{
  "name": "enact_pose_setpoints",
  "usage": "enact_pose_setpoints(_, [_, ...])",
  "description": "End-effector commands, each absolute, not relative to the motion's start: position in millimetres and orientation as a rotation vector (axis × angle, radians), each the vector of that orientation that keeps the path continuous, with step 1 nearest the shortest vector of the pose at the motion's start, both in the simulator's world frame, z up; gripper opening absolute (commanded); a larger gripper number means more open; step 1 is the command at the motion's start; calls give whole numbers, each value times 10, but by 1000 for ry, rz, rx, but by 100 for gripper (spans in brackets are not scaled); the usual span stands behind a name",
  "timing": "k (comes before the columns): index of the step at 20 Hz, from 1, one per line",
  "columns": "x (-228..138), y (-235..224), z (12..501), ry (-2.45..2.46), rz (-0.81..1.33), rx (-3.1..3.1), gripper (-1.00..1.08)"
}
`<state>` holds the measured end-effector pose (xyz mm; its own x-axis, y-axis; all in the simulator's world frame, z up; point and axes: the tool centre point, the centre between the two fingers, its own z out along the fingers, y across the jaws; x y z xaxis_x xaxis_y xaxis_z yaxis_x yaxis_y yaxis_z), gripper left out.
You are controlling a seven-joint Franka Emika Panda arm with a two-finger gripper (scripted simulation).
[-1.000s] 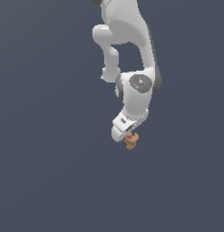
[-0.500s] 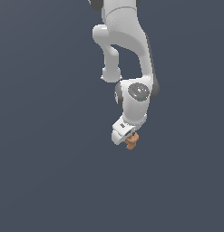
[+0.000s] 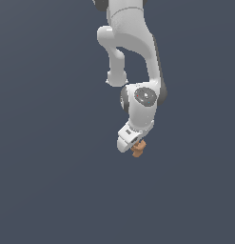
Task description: Pick up the object and move it to a goal position.
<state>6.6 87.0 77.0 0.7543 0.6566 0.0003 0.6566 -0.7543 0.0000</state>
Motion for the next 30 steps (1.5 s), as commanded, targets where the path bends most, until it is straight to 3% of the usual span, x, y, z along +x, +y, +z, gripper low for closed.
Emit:
enact_pose_setpoints(1, [67, 868, 770, -1102, -1, -2942, -100])
enact_pose_setpoints(12, [152, 633, 987, -1169, -95, -2921, -100])
enact_pose_setpoints(30, [452, -222, 1782, -1400, -439, -2808, -100])
